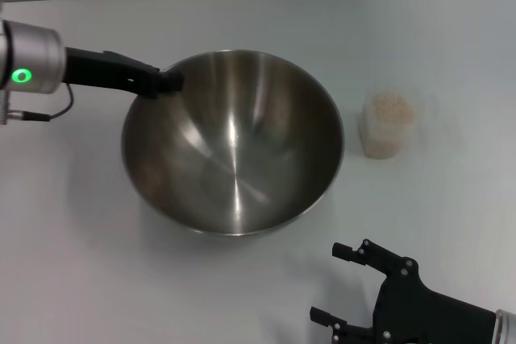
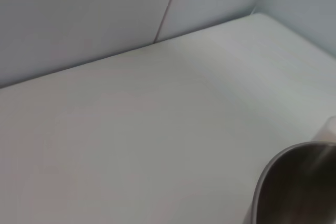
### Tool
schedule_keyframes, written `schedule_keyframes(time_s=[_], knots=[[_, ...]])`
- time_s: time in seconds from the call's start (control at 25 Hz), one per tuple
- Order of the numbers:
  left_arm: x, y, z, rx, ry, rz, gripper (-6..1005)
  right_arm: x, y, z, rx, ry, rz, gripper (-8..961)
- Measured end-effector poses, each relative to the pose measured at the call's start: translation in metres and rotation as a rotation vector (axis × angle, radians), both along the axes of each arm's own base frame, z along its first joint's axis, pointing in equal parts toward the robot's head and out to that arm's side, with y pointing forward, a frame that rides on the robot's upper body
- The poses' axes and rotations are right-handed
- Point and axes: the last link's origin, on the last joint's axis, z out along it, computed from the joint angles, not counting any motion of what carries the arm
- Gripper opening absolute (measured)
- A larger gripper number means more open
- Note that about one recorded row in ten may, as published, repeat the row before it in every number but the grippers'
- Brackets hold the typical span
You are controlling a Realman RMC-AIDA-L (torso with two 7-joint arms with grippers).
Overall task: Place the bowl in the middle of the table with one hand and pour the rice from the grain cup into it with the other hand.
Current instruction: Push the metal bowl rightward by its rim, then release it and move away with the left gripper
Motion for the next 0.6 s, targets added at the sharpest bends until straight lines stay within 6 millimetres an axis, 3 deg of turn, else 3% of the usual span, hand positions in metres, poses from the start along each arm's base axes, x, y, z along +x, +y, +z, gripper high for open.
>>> schedule_keyframes(time_s=[0.04, 0.12, 0.6], knots=[[0.000, 0.000, 0.000, 0.000, 0.000, 0.000, 83, 0.000, 0.000, 0.000, 0.000, 0.000, 0.000, 823], [0.009, 0.009, -0.019, 0.010, 0.061, -0.033, 91, 0.000, 0.000, 0.000, 0.001, -0.001, 0.000, 823], [0.007, 0.016, -0.031, 0.028, 0.099, -0.026, 140, 0.000, 0.001, 0.001, 0.002, -0.004, 0.005, 823]])
